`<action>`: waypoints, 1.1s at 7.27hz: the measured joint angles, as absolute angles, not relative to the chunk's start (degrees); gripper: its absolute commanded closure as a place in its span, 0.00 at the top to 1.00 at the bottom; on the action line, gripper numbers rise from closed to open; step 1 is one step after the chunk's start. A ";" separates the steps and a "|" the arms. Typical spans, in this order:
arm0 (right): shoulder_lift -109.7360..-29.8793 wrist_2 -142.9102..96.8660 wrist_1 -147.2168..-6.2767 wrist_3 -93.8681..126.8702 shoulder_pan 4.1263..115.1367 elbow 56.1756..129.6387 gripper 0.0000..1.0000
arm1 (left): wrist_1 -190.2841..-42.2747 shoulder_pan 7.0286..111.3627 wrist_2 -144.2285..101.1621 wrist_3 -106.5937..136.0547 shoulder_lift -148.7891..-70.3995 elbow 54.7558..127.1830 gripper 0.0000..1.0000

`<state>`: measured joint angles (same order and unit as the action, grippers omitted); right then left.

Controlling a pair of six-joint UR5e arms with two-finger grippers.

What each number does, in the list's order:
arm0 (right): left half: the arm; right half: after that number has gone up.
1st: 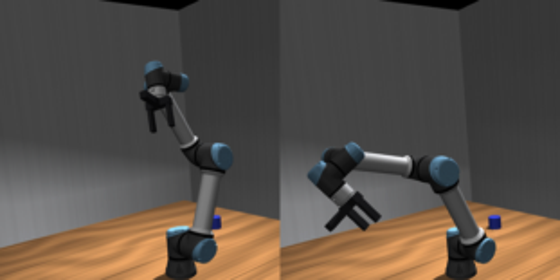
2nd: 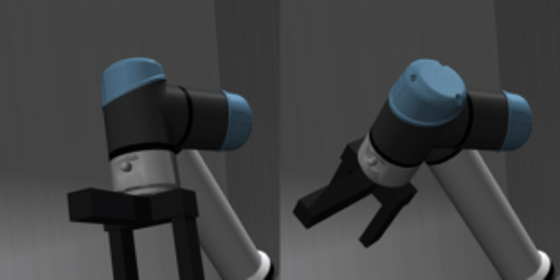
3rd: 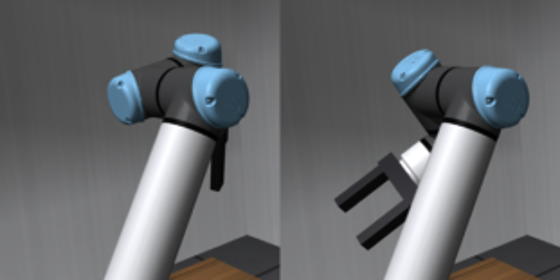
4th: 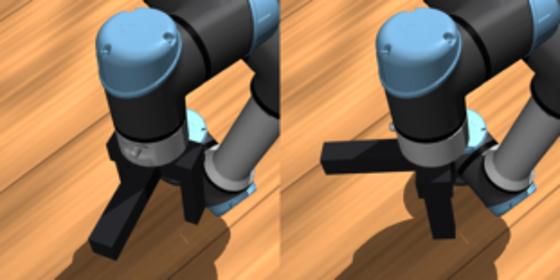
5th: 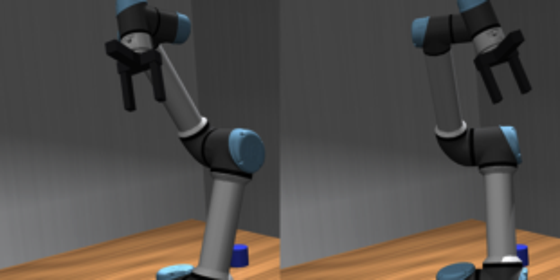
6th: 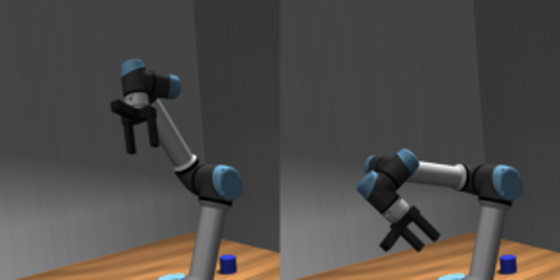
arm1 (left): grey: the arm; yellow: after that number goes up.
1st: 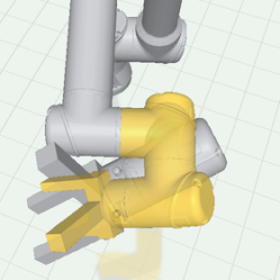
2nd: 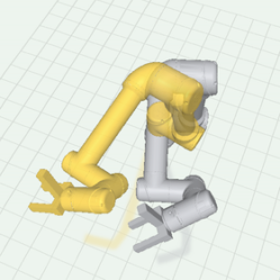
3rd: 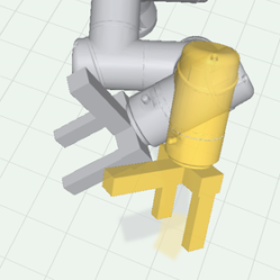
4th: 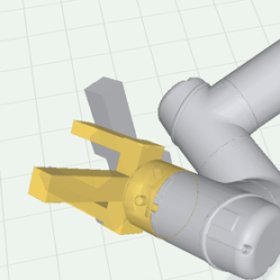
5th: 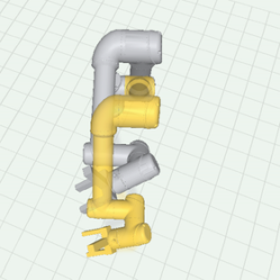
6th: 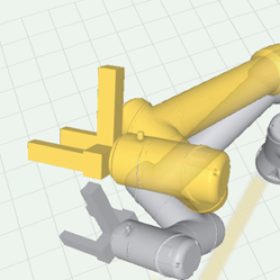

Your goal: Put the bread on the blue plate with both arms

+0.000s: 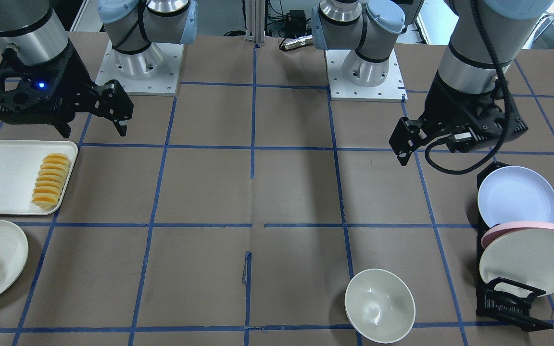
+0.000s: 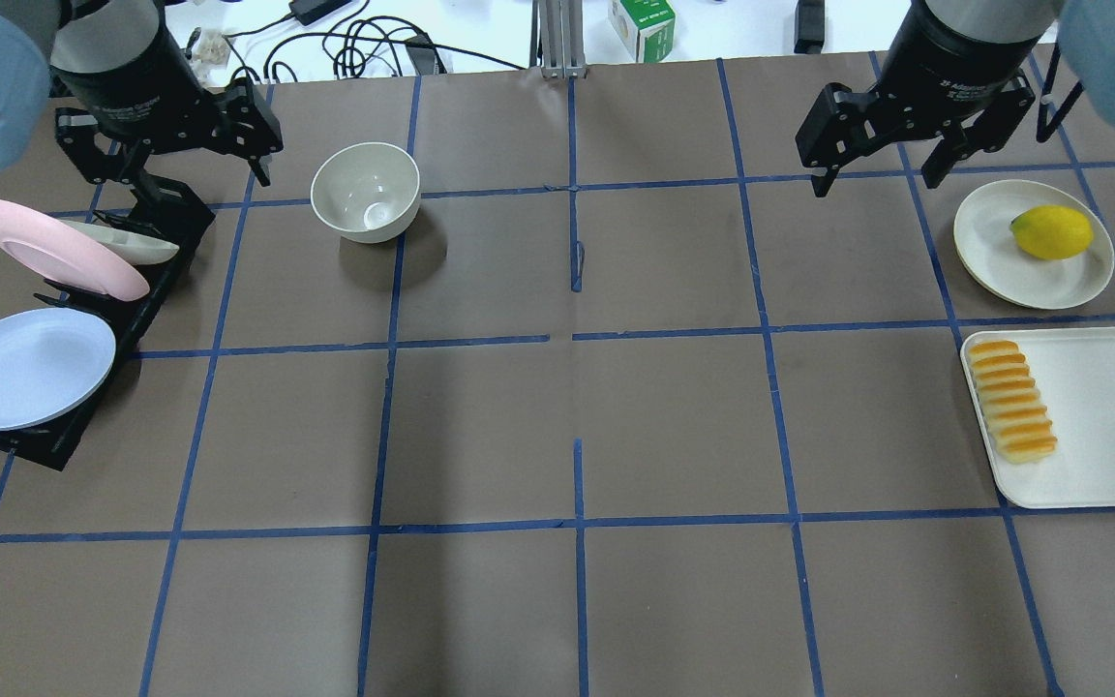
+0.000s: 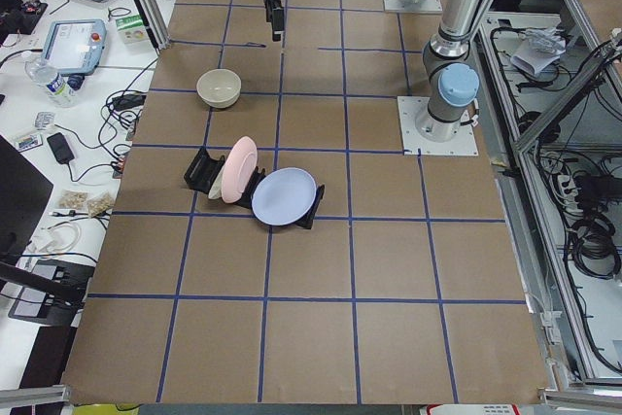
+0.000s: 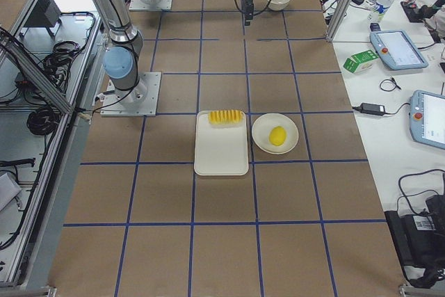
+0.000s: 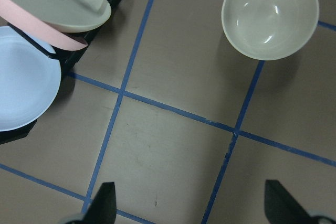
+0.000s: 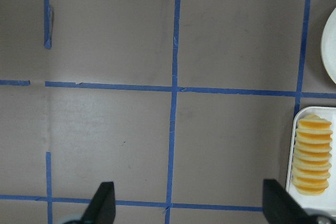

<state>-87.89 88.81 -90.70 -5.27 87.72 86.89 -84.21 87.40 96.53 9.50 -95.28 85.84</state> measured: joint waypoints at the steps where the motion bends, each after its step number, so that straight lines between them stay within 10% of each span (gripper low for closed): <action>1: -87.89 88.76 -90.70 -5.27 87.71 86.92 1.00 | -83.17 88.02 94.66 8.75 -95.54 85.93 1.00; 8: -87.89 89.28 -90.67 -5.22 87.73 86.82 1.00 | -82.12 88.38 89.46 7.65 -95.68 86.25 1.00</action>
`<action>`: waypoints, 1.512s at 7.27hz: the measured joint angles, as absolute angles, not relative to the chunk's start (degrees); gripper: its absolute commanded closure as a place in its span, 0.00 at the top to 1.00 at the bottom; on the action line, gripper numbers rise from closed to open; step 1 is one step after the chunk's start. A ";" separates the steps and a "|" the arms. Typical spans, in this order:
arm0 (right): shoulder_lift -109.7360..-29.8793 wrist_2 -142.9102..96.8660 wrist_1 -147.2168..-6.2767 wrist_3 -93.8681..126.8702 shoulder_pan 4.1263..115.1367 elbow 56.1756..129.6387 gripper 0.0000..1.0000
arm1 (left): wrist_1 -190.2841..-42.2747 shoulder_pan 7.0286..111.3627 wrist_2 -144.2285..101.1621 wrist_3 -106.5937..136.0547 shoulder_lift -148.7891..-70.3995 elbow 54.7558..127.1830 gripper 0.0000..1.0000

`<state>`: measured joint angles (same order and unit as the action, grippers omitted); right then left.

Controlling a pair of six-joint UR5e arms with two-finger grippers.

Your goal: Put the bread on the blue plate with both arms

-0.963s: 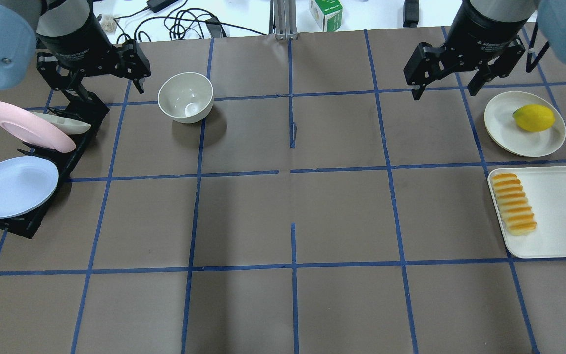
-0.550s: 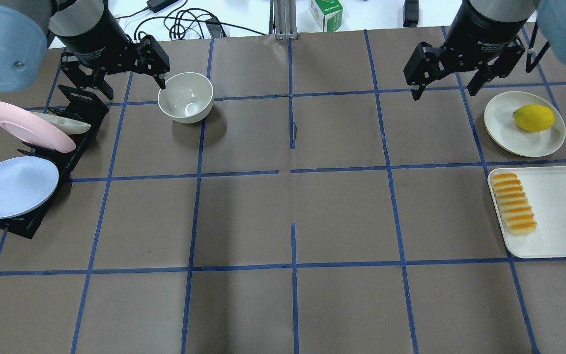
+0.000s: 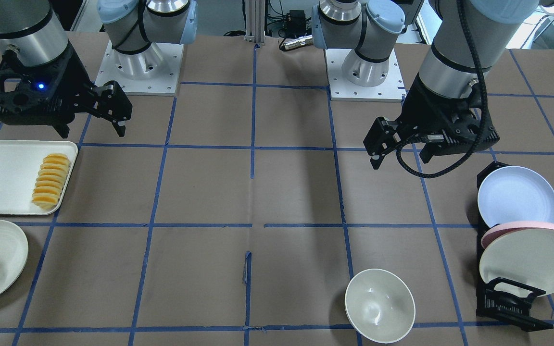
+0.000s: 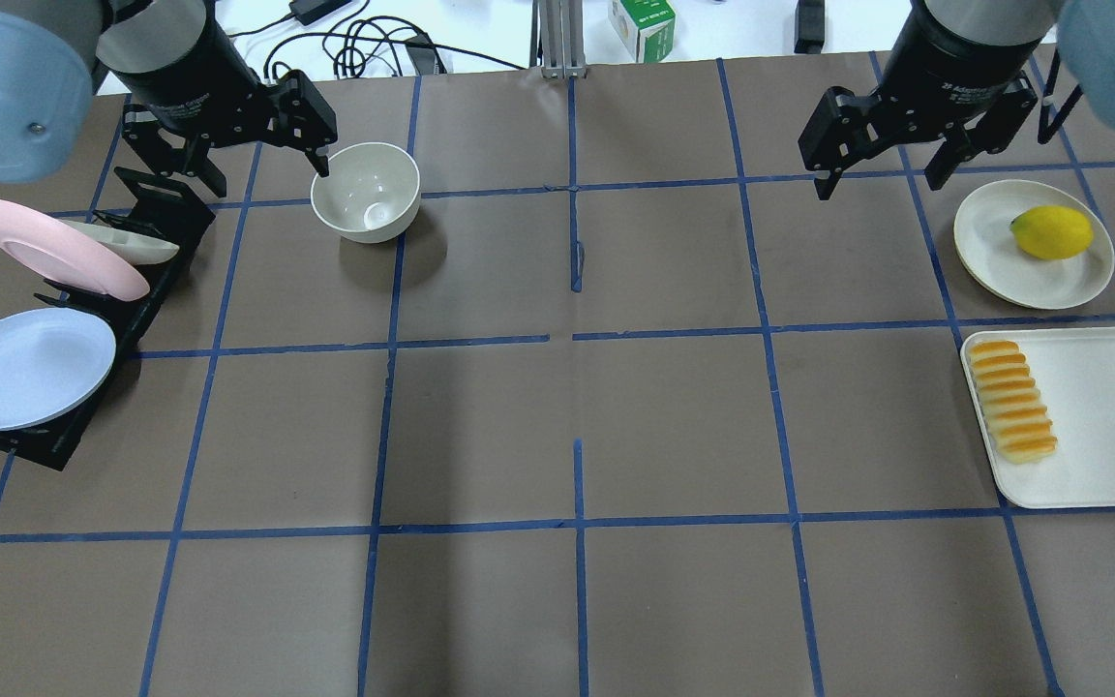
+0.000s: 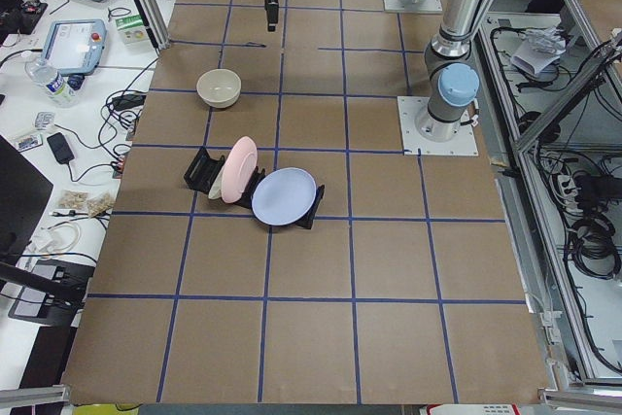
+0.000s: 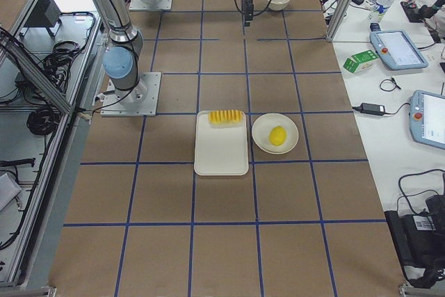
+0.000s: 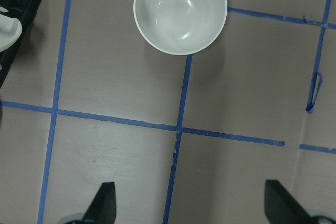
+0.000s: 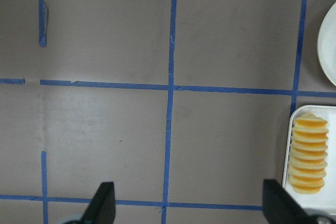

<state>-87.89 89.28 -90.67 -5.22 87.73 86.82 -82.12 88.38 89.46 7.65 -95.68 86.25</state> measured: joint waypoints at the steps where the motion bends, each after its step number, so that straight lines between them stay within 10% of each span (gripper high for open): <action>1: -87.85 88.86 -90.65 -3.60 88.21 86.36 1.00 | -82.07 87.98 89.60 7.67 -95.29 86.31 1.00; 7: -87.71 89.52 -89.88 1.38 91.50 87.13 1.00 | -81.68 58.34 89.40 7.42 -94.82 90.90 1.00; 11: -87.85 90.39 -97.82 -10.19 74.03 100.45 1.00 | -72.95 45.45 89.46 3.95 -105.84 92.57 1.00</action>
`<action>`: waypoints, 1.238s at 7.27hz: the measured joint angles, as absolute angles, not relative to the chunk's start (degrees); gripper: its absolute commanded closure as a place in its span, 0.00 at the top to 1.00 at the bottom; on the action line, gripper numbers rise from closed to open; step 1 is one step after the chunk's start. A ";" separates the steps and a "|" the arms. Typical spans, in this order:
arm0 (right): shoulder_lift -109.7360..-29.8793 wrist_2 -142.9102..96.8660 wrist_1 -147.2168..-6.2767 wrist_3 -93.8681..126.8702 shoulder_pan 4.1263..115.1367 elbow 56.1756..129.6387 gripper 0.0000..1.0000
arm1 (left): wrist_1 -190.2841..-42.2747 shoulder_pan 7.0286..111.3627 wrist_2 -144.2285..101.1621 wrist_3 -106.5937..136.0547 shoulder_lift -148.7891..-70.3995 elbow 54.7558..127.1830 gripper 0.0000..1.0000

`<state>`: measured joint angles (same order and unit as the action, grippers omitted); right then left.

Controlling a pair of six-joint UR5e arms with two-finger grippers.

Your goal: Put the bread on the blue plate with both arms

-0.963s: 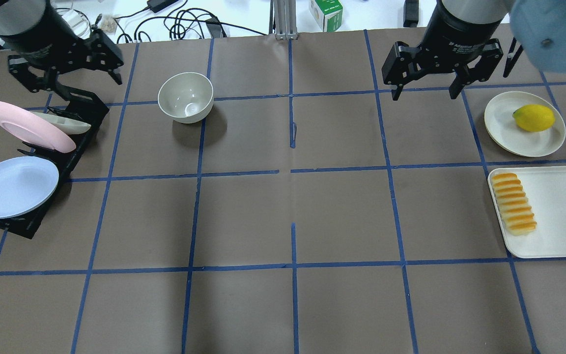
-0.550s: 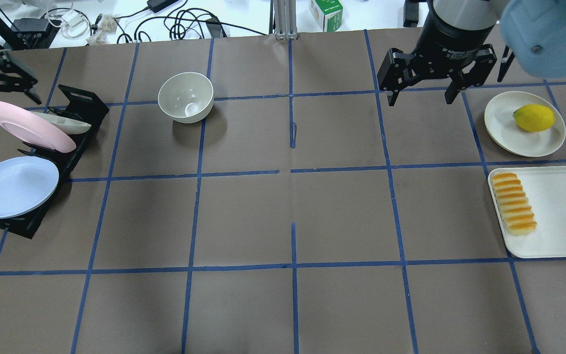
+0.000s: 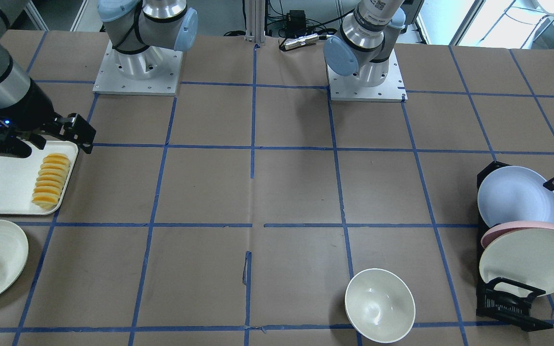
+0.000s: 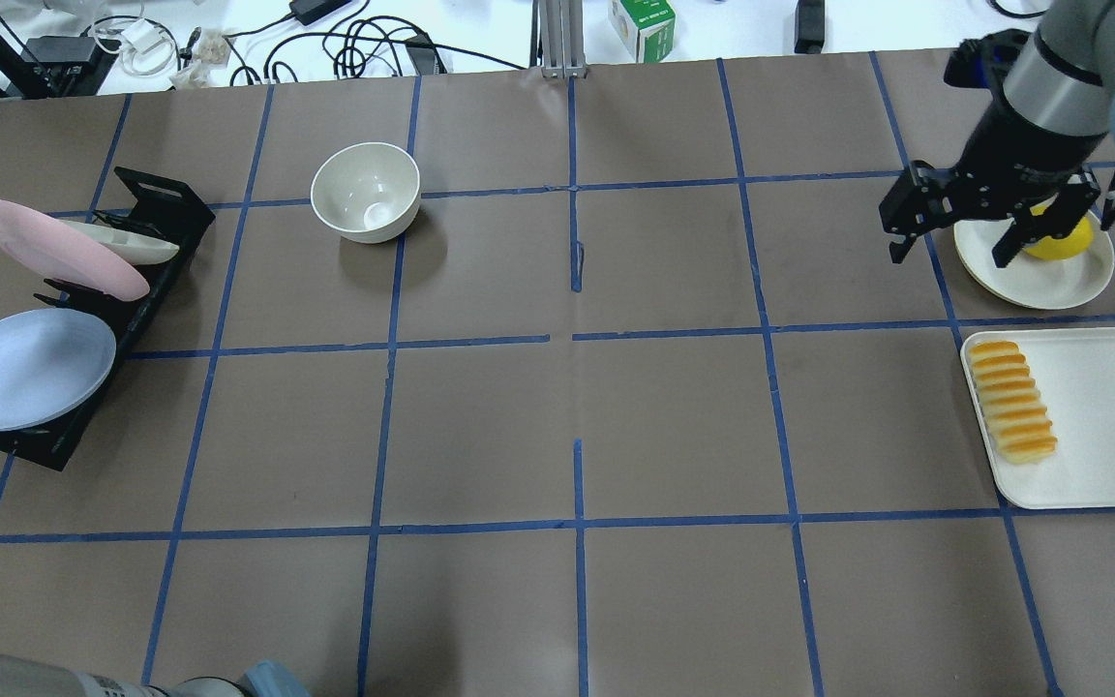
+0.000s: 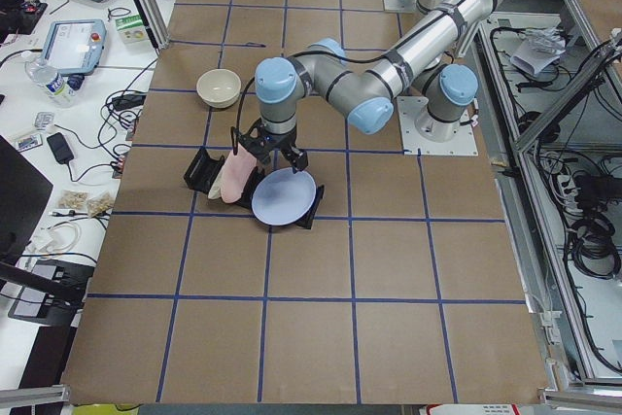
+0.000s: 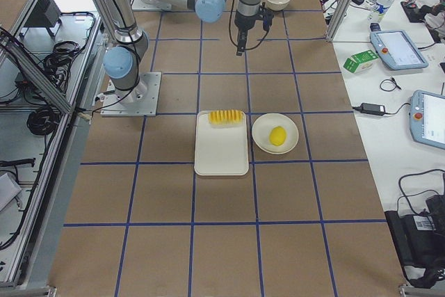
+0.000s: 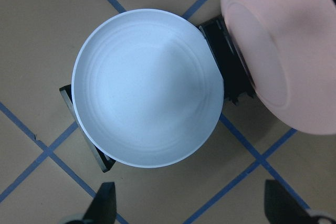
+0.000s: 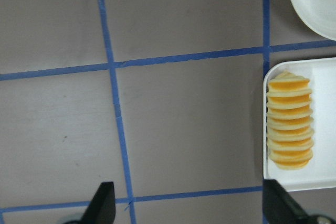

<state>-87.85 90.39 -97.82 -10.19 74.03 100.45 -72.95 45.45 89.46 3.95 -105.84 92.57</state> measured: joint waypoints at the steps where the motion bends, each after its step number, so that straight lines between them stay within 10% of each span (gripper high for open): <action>1: -87.45 91.14 -104.88 -15.74 68.46 106.40 1.00 | -70.81 43.29 89.81 2.53 -108.57 92.62 1.00; 4: -80.52 91.69 -133.99 -31.72 57.54 121.37 1.00 | -66.76 41.57 97.20 3.36 -114.30 92.56 0.65; 5: -78.87 91.61 -136.43 -33.51 56.02 122.47 1.00 | -66.64 41.65 97.74 3.58 -114.63 92.57 0.37; 9: -78.69 90.39 -136.60 -34.68 54.87 123.25 1.00 | -66.71 41.68 97.75 3.24 -115.08 94.12 0.29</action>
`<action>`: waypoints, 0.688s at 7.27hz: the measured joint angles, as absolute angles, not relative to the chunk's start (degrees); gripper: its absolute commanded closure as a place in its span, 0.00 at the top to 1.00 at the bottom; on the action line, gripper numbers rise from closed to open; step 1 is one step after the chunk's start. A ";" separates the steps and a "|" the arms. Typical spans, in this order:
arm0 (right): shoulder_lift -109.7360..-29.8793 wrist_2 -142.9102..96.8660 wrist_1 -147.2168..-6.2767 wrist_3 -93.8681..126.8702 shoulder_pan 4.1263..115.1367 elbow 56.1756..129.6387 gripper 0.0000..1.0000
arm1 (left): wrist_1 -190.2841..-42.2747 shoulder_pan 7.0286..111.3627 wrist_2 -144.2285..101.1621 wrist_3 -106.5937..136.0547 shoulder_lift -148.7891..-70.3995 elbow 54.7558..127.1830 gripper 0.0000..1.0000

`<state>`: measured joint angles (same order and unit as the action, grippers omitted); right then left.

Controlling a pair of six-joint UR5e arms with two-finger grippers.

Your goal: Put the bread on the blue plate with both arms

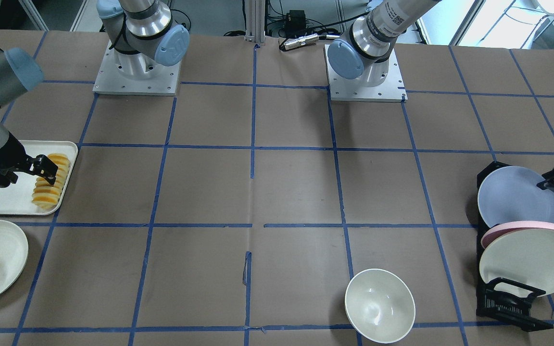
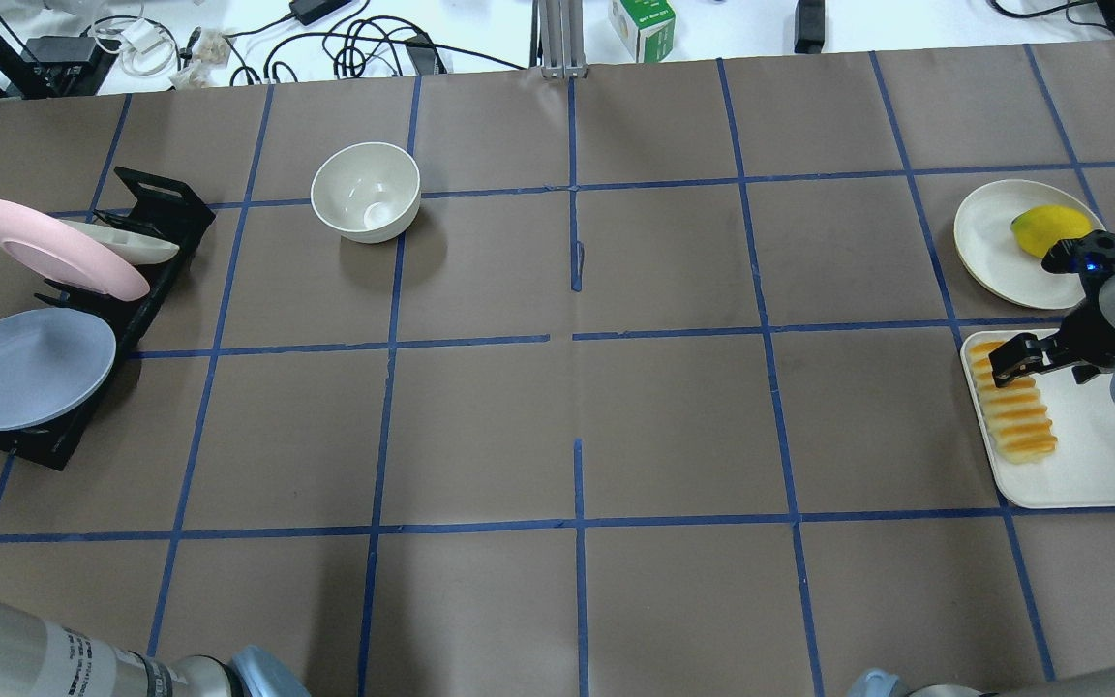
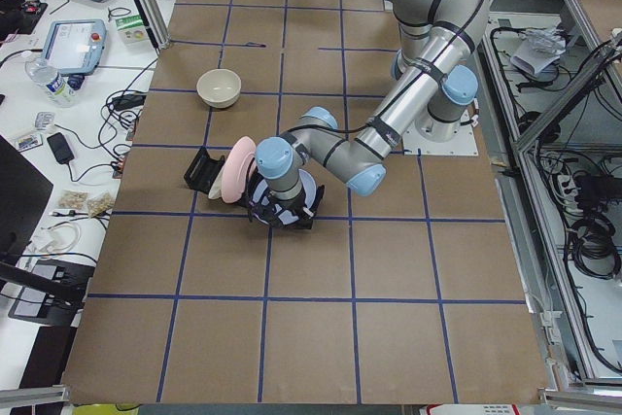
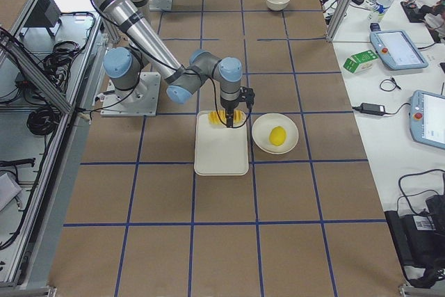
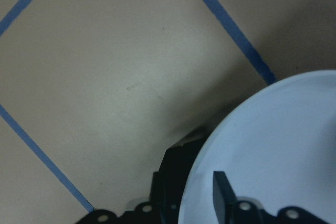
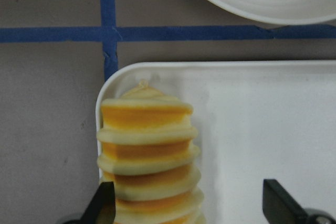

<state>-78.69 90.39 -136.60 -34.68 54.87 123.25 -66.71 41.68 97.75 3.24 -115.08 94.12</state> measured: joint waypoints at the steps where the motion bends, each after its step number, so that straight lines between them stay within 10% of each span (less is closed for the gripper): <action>1: -79.30 89.68 -135.86 -34.75 54.88 123.52 1.00 | -66.50 41.64 97.76 3.16 -115.05 94.56 0.08; 4: -79.45 88.48 -133.63 -34.91 55.01 124.74 0.82 | -66.50 41.46 97.78 2.43 -114.14 94.81 0.00; 5: -79.37 88.65 -133.35 -35.00 55.01 124.76 0.50 | -66.78 41.47 97.76 2.21 -113.47 94.70 0.00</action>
